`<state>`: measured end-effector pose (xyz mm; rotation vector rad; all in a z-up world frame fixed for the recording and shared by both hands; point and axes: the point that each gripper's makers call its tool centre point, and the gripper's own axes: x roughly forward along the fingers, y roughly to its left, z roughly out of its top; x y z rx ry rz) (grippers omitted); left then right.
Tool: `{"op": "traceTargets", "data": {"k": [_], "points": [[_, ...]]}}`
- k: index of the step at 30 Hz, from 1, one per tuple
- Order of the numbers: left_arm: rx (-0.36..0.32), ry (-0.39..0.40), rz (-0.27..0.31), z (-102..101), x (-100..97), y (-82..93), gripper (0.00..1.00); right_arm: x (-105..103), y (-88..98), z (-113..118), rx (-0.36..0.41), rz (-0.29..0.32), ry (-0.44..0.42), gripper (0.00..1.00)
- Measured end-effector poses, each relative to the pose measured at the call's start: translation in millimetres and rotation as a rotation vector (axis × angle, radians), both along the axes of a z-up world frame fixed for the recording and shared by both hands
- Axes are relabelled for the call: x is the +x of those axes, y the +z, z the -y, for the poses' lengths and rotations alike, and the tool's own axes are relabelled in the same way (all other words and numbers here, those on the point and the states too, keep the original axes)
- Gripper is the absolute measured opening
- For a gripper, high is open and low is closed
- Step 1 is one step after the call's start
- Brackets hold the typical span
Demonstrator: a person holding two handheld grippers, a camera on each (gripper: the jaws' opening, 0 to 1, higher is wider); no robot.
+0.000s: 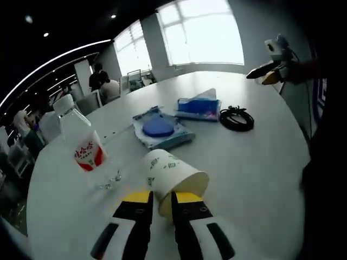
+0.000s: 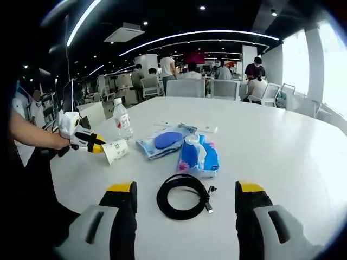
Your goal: Arrange the tabletop items into an orderly group along one side of the table until the central work area is clear of visible clutter.
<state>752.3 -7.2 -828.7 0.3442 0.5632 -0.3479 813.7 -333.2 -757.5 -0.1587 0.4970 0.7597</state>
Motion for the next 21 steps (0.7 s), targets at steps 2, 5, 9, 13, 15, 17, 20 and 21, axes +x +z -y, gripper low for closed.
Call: {"op": "traceTargets", "data": {"k": [2,5,9,13,15,17,20,21], "points": [[0.002,0.003,0.003,-1,0.6,0.4,0.09,0,0.3,-1,0.002,0.0,0.001,0.68],[0.003,0.012,0.01,-3,1.5,0.7,0.07,1,0.5,-2,0.001,0.002,0.002,0.68],[0.006,0.03,0.032,-6,3.2,4.3,0.01,1,0.9,-3,0.001,0.006,0.001,0.67],[0.0,0.042,0.052,-7,4.4,9.7,0.0,1,1.1,-2,0.002,0.009,-0.002,0.67],[-0.016,0.05,0.059,-7,4.4,13.2,0.0,0,1.3,-1,0.004,0.009,-0.005,0.67],[-0.024,0.052,0.058,-7,4.0,14.9,0.0,0,1.4,0,0.003,0.011,-0.005,0.67],[-0.045,0.061,0.034,-4,1.8,17.7,0.0,-1,3.1,0,0.004,0.013,-0.004,0.67],[-0.047,0.062,0.026,-3,0.9,19.0,0.0,-1,4.5,0,0.006,0.014,-0.003,0.67]]}}
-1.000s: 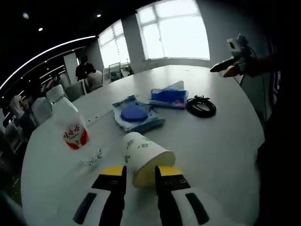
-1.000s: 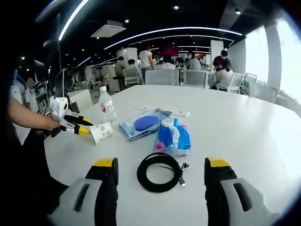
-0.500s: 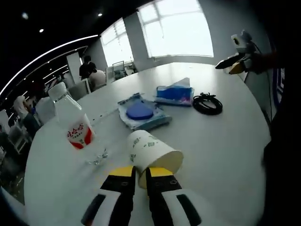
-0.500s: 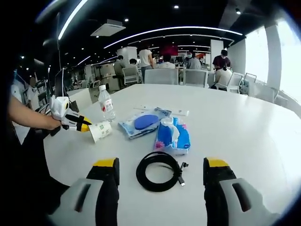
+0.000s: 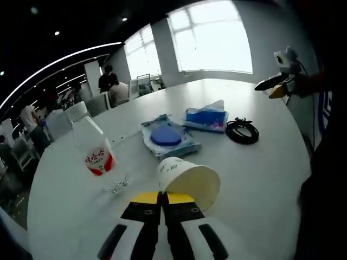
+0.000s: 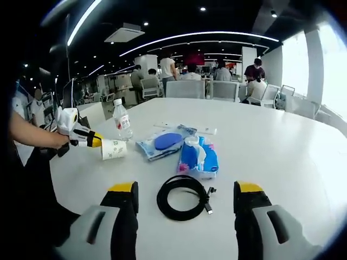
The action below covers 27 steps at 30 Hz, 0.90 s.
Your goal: Arrange the tabletop items into an orderly group along one side of the table until the central work area is clear of visible clutter.
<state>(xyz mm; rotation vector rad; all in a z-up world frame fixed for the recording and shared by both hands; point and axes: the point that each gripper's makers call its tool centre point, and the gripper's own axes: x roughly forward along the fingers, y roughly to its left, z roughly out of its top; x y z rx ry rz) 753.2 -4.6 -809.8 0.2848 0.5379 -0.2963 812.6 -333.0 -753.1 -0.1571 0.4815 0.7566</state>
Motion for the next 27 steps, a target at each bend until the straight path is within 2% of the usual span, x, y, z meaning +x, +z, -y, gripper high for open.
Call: {"op": "traceTargets", "data": {"k": [9,12,16,27], "points": [[-0.049,0.02,-0.075,17,-2.7,19.8,0.0,-1,8.3,-5,0.017,0.002,0.019,0.69],[-0.068,0.024,-0.095,17,-4.2,16.2,0.0,-1,9.3,-6,0.018,0.005,0.027,0.69],[-0.081,0.037,-0.125,20,-2.3,28.5,0.0,-1,11.7,-6,0.022,0.006,0.034,0.7],[-0.145,0.1,-0.198,18,4.5,43.9,0.0,-4,19.2,-9,0.037,0.021,0.044,0.69]]}}
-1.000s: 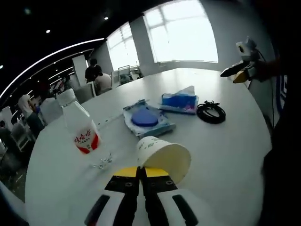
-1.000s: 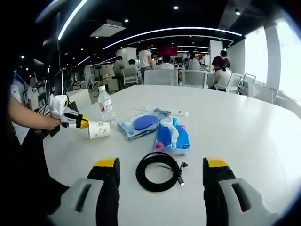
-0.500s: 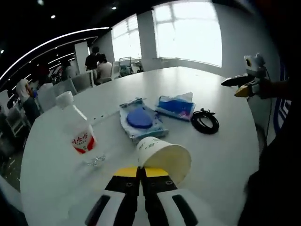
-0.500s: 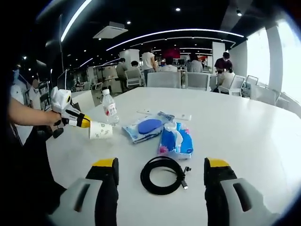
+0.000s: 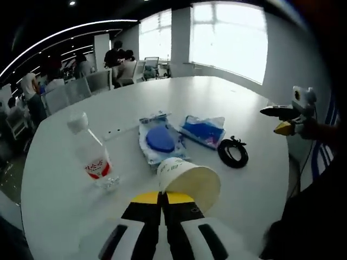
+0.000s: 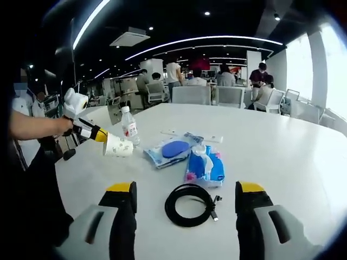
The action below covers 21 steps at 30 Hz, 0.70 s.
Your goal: Arrange the tabletop items into an orderly group along one side of the table until the central work area is clear of visible clutter.
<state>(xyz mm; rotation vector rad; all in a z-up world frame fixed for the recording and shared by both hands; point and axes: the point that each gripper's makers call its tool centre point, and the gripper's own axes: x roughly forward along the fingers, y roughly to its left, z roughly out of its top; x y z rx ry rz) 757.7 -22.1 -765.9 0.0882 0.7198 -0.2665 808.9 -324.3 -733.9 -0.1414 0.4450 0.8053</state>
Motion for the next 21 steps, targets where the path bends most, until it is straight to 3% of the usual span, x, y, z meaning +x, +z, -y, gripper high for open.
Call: {"op": "traceTargets", "data": {"k": [8,16,21], "points": [[-0.061,0.04,-0.144,9,-7.2,7.0,0.0,-6,9.8,-13,0.012,0.018,0.03,0.68],[-0.106,0.07,-0.242,8,-8.9,11.5,0.0,-10,18.7,-37,0.023,0.045,0.081,0.68],[-0.113,0.079,-0.27,4,-3.6,18.1,0.0,-13,21.1,-48,0.028,0.049,0.1,0.68]]}}
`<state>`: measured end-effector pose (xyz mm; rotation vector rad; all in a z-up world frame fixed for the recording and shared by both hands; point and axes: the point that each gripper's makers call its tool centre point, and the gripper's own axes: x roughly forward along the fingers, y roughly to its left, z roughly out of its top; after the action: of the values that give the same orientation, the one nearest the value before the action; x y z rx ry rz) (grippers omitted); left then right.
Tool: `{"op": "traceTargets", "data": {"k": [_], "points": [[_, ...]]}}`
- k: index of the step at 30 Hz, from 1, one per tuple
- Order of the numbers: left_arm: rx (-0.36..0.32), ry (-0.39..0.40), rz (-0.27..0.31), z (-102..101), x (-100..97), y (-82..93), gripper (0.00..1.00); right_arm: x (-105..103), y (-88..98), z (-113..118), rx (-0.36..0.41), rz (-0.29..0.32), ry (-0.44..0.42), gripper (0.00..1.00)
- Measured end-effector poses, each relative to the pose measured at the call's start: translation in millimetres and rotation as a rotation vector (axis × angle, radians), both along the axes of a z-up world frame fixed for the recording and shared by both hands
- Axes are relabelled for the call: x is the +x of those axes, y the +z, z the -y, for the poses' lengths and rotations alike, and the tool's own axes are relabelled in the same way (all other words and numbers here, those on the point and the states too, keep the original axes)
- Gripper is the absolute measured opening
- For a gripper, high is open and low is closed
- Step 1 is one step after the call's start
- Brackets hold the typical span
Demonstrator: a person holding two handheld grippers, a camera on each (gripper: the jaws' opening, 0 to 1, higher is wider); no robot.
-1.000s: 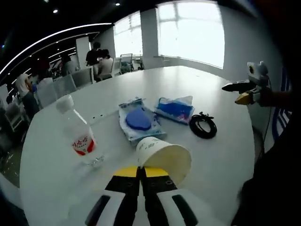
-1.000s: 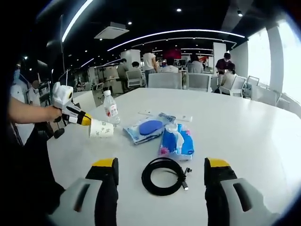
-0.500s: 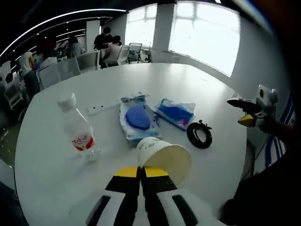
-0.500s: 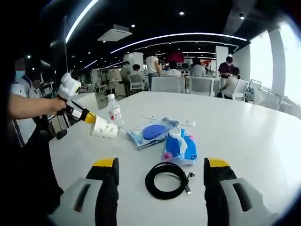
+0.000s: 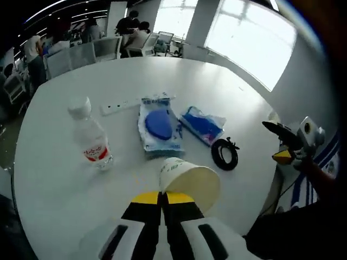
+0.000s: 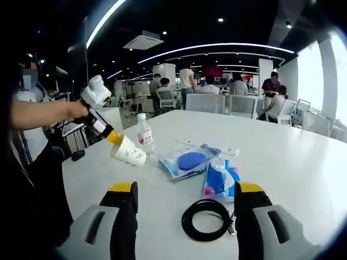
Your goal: Arrange the tabletop items into an orderly group along one side of the table until the central work area is clear of visible clutter.
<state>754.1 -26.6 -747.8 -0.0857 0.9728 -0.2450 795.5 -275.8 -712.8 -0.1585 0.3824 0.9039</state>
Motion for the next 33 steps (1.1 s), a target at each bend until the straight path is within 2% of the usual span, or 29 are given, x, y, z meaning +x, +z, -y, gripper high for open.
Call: {"op": "traceTargets", "data": {"k": [8,10,14,20,28,33], "points": [[0.038,-0.021,-0.048,-8,20.7,12.1,0.0,-1,3.0,-14,0.004,0.006,0.031,0.67],[0.07,-0.021,-0.059,-13,27.2,11.6,0.0,0,2.6,-14,0.003,0.006,0.033,0.67],[0.063,-0.009,-0.086,-15,35.1,11.0,0.0,4,3.3,-10,0.004,0.006,0.025,0.67],[0.023,0.036,-0.164,-16,39.7,4.6,0.0,11,5.9,-12,0.014,0.01,0.038,0.67],[-0.023,0.043,-0.263,-10,36.4,1.7,0.0,17,18.3,-47,0.037,0.028,0.117,0.64],[-0.033,0.04,-0.305,-5,31.9,-0.1,0.0,15,29.8,-80,0.052,0.042,0.172,0.55]]}}
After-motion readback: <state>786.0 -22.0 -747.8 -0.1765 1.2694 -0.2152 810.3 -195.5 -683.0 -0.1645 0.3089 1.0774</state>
